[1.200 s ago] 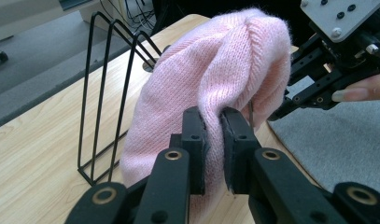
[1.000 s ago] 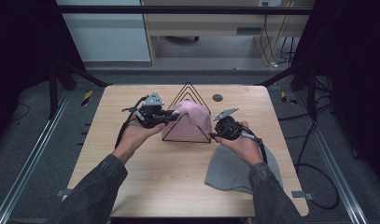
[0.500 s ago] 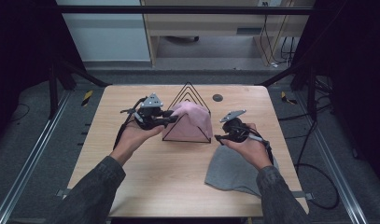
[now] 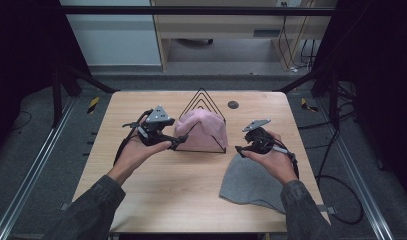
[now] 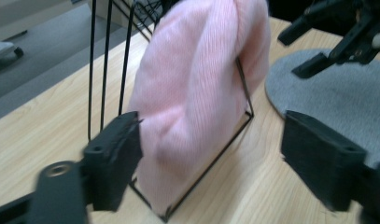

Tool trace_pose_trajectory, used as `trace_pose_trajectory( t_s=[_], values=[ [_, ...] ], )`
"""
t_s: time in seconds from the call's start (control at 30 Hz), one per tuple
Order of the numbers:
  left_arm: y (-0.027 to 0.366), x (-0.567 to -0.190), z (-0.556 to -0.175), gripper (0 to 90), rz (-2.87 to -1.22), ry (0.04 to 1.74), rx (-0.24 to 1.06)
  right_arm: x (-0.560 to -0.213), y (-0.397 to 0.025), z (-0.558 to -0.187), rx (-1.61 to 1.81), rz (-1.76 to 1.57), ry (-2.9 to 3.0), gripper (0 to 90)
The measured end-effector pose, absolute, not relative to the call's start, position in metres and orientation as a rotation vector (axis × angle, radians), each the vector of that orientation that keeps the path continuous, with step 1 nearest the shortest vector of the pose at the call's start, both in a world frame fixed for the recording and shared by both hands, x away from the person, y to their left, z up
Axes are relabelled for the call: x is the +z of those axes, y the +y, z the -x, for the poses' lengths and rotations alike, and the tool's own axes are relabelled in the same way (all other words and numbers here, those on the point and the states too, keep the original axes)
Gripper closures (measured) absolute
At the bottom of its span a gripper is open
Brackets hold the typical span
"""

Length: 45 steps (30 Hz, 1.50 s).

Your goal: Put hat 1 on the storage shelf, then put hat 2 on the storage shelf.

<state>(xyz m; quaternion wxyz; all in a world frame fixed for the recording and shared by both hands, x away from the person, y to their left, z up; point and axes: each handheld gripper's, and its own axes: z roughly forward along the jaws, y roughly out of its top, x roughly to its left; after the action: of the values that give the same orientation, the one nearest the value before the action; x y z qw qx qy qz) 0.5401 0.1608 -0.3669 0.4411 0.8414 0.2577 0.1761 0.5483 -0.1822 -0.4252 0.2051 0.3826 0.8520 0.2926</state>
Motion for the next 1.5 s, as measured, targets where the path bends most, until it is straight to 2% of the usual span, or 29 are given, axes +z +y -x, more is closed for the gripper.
trace_pose_trajectory(
  t_s=[0.13, 0.3, 0.4, 0.43, 0.67, 0.9, 1.23, 1.5],
  values=[
    [0.173, -0.377, -0.528, 9.0, -2.088, 0.675, 0.419, -0.427, -0.189, -0.549, 0.8, -1.108, 2.35, 19.5],
    [0.204, -0.407, -0.499, 6.0, -2.125, 0.716, 0.45, -0.428, -0.208, -0.547, 0.811, -1.177, 2.343, 12.6],
    [0.224, -0.431, -0.482, 6.0, -2.157, 0.76, 0.46, -0.433, -0.226, -0.548, 0.819, -1.237, 2.328, 14.7],
    [0.234, -0.447, -0.475, 7.6, -2.185, 0.817, 0.443, -0.437, -0.236, -0.549, 0.808, -1.293, 2.323, 19.0],
    [0.251, -0.464, -0.456, 8.3, -2.301, 0.882, 0.467, -0.451, -0.257, -0.549, 0.766, -1.38, 2.299, 29.3],
    [0.254, -0.465, -0.457, 8.3, -2.304, 0.932, 0.528, -0.461, -0.283, -0.55, 0.749, -1.457, 2.255, 38.8],
    [0.251, -0.467, -0.458, 9.0, -2.318, 0.935, 0.527, -0.474, -0.29, -0.552, 0.735, -1.494, 2.29, 41.3],
    [0.251, -0.467, -0.458, 9.4, -2.319, 0.929, 0.516, -0.478, -0.284, -0.552, 0.689, -1.467, 2.34, 46.9]
  ],
)
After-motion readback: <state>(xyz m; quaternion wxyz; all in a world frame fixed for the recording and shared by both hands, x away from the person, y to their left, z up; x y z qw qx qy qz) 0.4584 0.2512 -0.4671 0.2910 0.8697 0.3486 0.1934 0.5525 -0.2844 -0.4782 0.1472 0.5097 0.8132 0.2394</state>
